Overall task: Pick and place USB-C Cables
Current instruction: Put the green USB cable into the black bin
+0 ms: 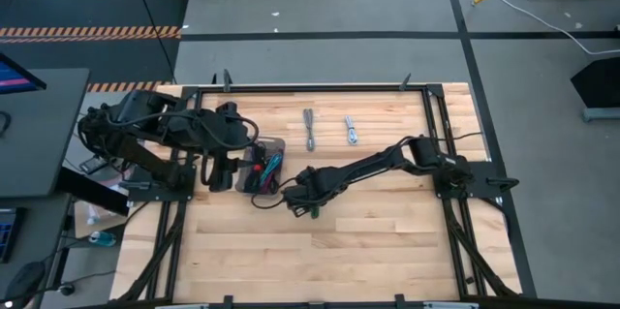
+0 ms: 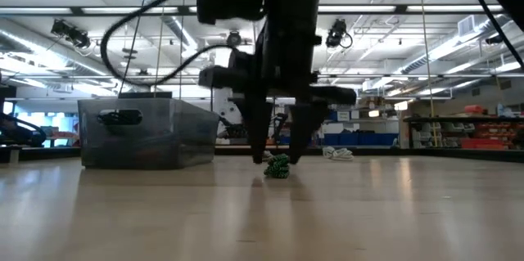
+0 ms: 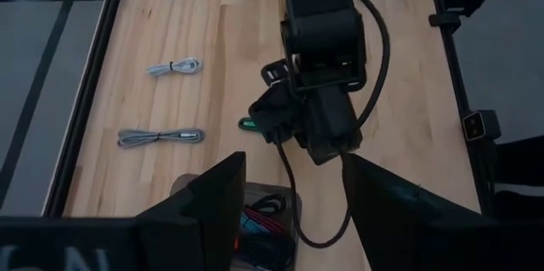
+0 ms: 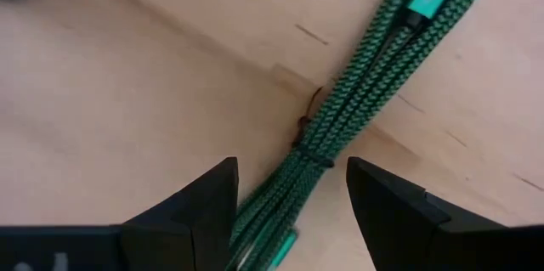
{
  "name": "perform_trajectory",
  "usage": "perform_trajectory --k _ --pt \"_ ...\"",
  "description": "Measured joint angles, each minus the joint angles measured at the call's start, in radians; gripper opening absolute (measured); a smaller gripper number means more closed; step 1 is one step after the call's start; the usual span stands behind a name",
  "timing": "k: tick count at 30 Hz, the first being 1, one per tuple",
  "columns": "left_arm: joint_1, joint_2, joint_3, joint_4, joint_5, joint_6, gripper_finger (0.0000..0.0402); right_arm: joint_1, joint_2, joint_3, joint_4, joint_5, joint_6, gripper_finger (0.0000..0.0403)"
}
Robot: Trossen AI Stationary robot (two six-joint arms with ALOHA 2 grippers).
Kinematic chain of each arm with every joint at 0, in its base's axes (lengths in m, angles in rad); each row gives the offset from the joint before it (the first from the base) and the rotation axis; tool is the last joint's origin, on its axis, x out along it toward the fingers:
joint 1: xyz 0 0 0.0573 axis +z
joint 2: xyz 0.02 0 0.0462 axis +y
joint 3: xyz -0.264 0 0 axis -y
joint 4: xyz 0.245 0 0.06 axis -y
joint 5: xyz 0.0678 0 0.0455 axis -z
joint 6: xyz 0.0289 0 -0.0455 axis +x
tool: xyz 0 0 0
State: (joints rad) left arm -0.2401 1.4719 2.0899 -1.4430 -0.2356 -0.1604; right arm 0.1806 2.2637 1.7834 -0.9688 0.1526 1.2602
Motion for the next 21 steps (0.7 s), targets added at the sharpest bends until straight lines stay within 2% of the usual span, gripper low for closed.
perform_trajectory --k 5,8,11,16,17,21 --pt "0.0 0.0 0.0 -0.005 0.0 0.0 0.0204 0.0 0.029 0.005 0.015 -0.004 0.004 0.0225" --pt "0.0 0.0 0.0 -0.006 0.0 0.0 0.0204 0.0 0.034 0.005 0.013 -0.014 -0.002 0.0209" --pt "0.0 0.0 0.0 -0.006 0.0 0.0 0.0204 0.0 0.033 0.004 0.006 -0.016 -0.004 0.0163" --pt "0.0 -0.002 0.0 -0.007 0.0 0.0 0.0204 -0.001 0.025 0.002 0.004 -0.014 -0.027 0.0032" --pt "0.0 -0.002 0.0 -0.007 0.0 0.0 0.0204 0.0 0.025 0.002 0.006 -0.014 -0.038 0.0022" --pt "0.0 -0.002 0.0 -0.007 0.0 -0.001 0.0204 0.0 0.013 -0.001 0.012 -0.037 -0.046 0.0026"
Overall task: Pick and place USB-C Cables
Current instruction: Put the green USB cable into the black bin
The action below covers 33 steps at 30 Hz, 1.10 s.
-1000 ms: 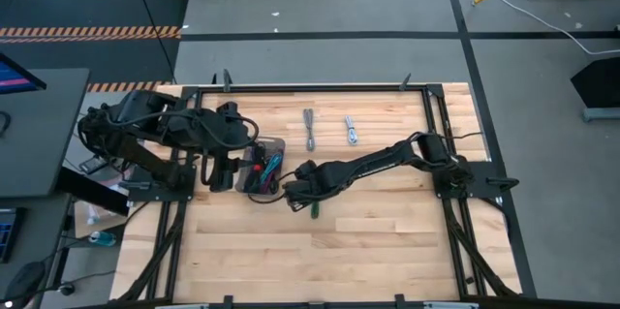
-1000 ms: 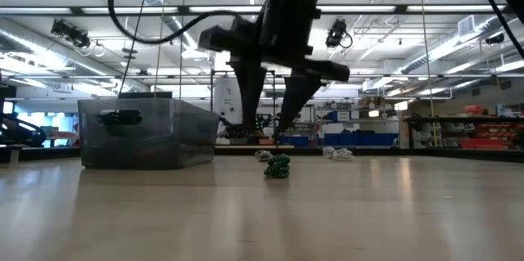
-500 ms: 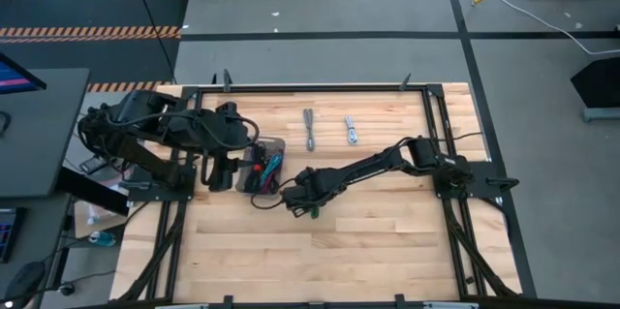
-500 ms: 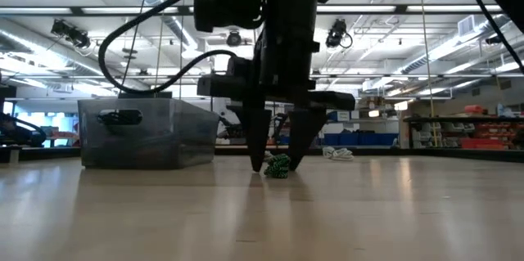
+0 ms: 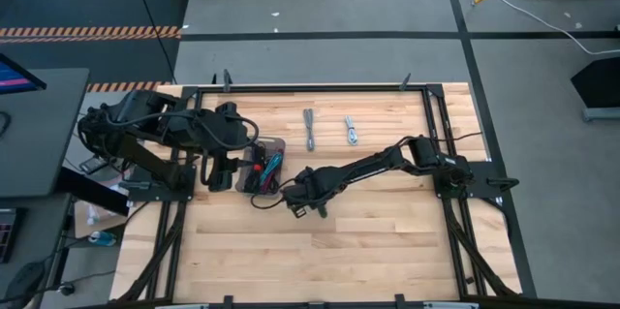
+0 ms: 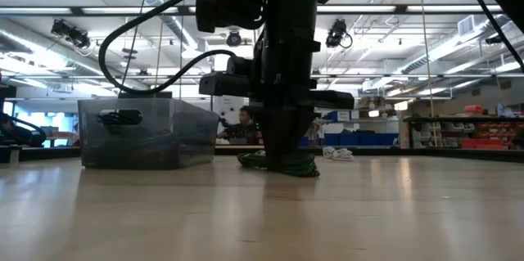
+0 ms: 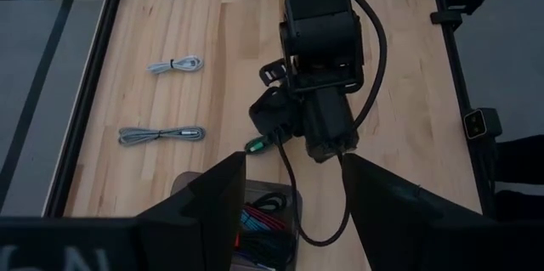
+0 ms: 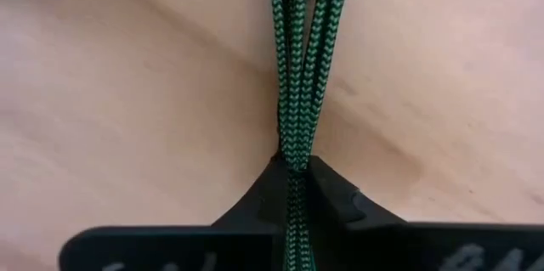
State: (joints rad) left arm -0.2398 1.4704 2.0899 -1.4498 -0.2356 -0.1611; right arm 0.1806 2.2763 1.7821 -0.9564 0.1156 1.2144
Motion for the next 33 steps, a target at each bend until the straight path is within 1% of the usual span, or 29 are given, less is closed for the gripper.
perform_trajectory --k 3,6,11,14,16,22,26,28,30,31,33 --pt "0.0 0.0 0.0 0.0 0.0 0.0 0.0204 0.008 -0.043 -0.002 0.015 -0.016 -0.019 0.0022" --pt "0.0 0.0 0.0 0.0 0.0 -0.003 0.0204 0.017 -0.142 0.001 0.014 0.005 -0.027 0.0022" --pt "0.0 0.0 0.0 0.0 0.0 -0.005 0.0204 0.029 -0.289 0.0 0.027 0.167 -0.044 0.0022" --pt "0.0 0.0 0.0 0.001 0.0 -0.005 0.0204 0.008 -0.34 0.003 0.106 0.232 -0.099 0.0021" --pt "0.0 0.0 0.0 0.002 0.0 -0.006 0.0204 -0.018 -0.341 0.002 0.198 0.259 -0.152 0.0021" --pt "0.0 -0.001 0.0 0.003 0.0 -0.011 0.0204 -0.093 -0.305 0.003 0.559 0.253 -0.306 0.0021" --pt "0.0 -0.001 0.0 0.0 -0.001 -0.011 0.0204 -0.121 -0.279 0.001 0.621 0.261 -0.318 0.0021" --pt "0.0 -0.001 0.0 0.0 0.0 -0.01 0.0204 -0.125 -0.267 0.001 0.611 0.269 -0.303 0.0021" --pt "0.0 -0.001 0.0 0.0 0.0 -0.01 0.0204 -0.126 -0.237 0.005 0.636 0.277 -0.278 0.0021" --pt "0.0 -0.001 0.0 -0.001 0.0 -0.01 0.0204 -0.126 -0.221 0.0 0.617 0.277 -0.266 0.0021" --pt "0.0 -0.001 0.0 0.0 0.001 -0.01 0.0204 -0.125 -0.179 0.0 0.655 0.253 -0.225 0.0021"
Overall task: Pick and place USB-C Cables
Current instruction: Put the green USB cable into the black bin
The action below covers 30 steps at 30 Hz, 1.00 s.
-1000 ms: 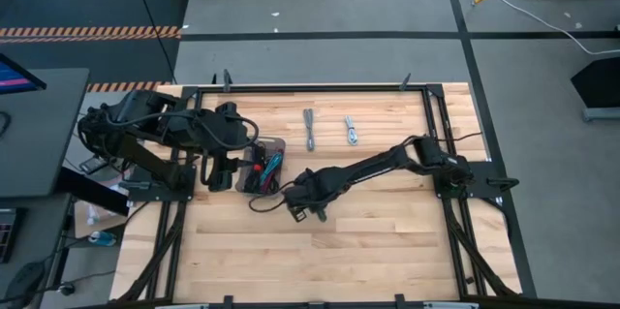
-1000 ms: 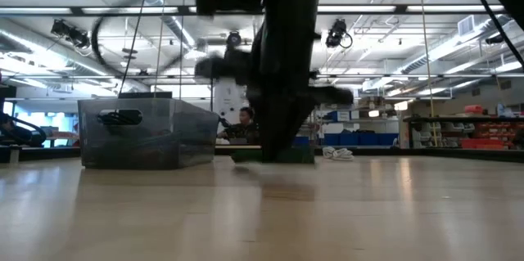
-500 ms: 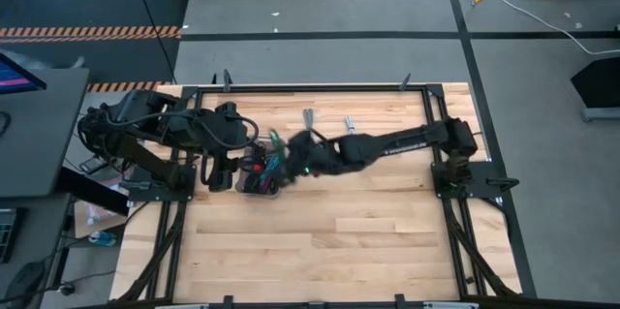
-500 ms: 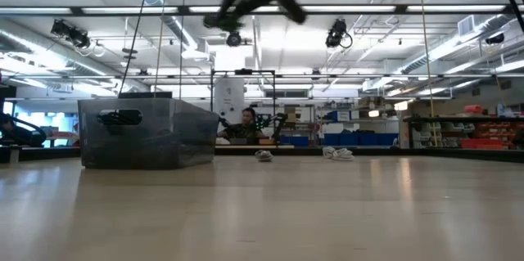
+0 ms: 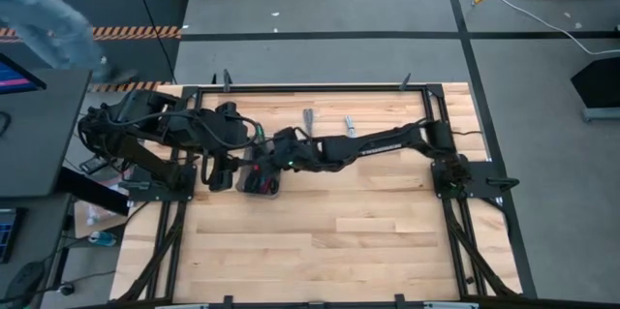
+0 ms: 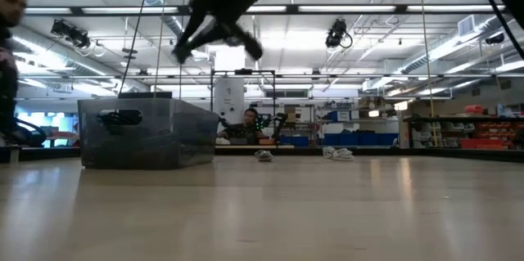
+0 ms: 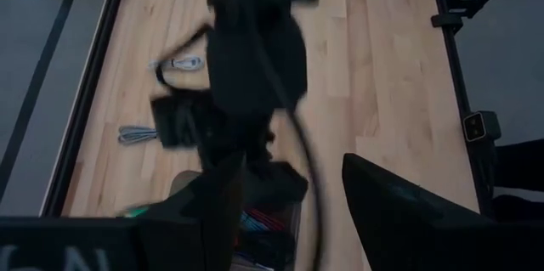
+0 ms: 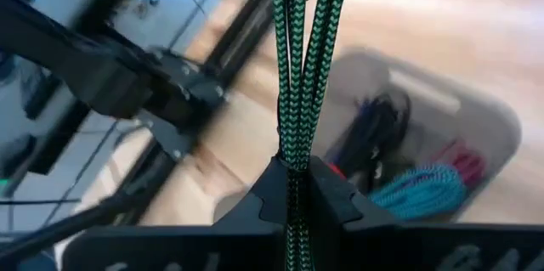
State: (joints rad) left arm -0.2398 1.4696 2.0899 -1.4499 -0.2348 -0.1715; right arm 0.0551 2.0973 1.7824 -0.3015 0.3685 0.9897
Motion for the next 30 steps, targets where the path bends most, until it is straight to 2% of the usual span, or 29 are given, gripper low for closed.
perform_trajectory --k 8,22,30 --pt "0.0 0.0 0.0 -0.001 0.001 0.003 0.0204 0.004 0.089 0.001 0.004 -0.044 0.115 0.0021" --pt "0.0 0.0 0.0 -0.007 0.0 0.011 0.0204 0.032 0.129 0.002 -0.04 -0.02 0.212 0.0021" --pt "0.0 0.0 0.0 -0.006 0.0 0.001 0.0204 0.045 0.128 0.002 -0.181 0.006 0.246 0.0021"
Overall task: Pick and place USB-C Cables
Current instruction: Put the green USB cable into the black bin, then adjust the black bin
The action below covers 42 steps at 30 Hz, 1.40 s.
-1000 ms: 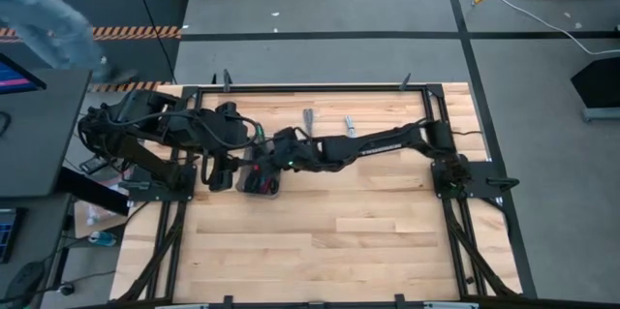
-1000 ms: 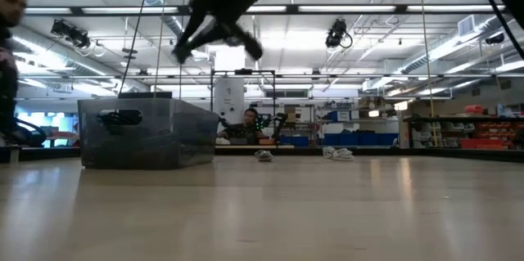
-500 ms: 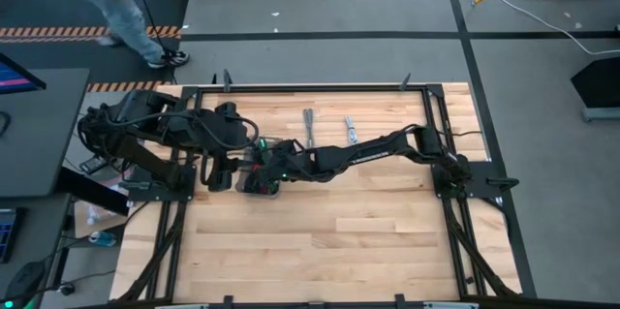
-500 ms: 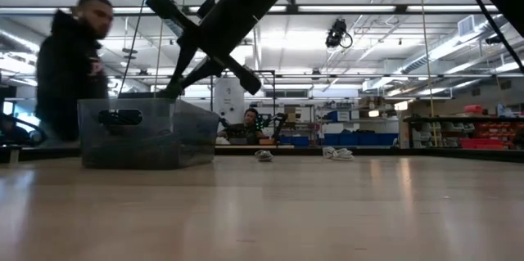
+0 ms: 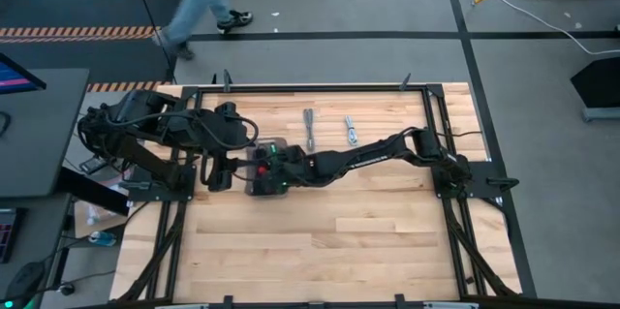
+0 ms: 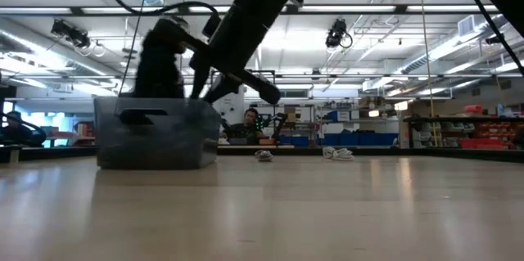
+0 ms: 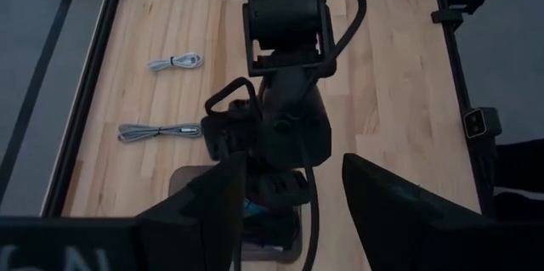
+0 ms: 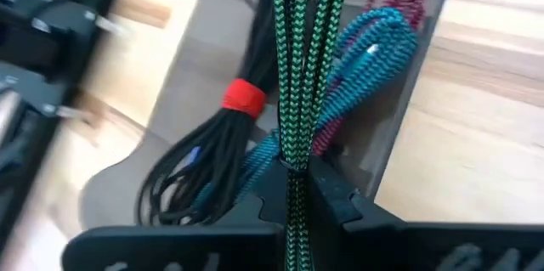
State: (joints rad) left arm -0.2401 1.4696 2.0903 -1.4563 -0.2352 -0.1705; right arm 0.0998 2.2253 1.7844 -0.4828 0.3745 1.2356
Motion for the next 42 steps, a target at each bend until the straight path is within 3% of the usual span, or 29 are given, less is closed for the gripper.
perform_trajectory --k 7,16,24,30,42 --pt "0.0 0.0 0.0 0.0 0.0 -0.001 0.0204 0.01 -0.005 0.003 -0.112 -0.006 0.022 0.0021" --pt "0.0 0.0 0.0 0.0 0.0 -0.001 0.0204 0.009 -0.006 0.001 -0.057 -0.031 -0.054 0.0025" --pt "0.0 0.0 0.0 0.0 0.0 -0.001 0.0204 -0.001 -0.029 -0.002 0.029 -0.043 -0.169 0.0136" --pt "0.0 0.0 0.0 0.001 0.0 -0.001 0.0204 -0.013 -0.07 -0.002 0.04 -0.041 -0.25 0.0178" --pt "0.0 0.0 0.0 0.0 0.0 0.0 0.0204 0.026 -0.144 0.0 0.053 -0.455 -0.427 0.0183"
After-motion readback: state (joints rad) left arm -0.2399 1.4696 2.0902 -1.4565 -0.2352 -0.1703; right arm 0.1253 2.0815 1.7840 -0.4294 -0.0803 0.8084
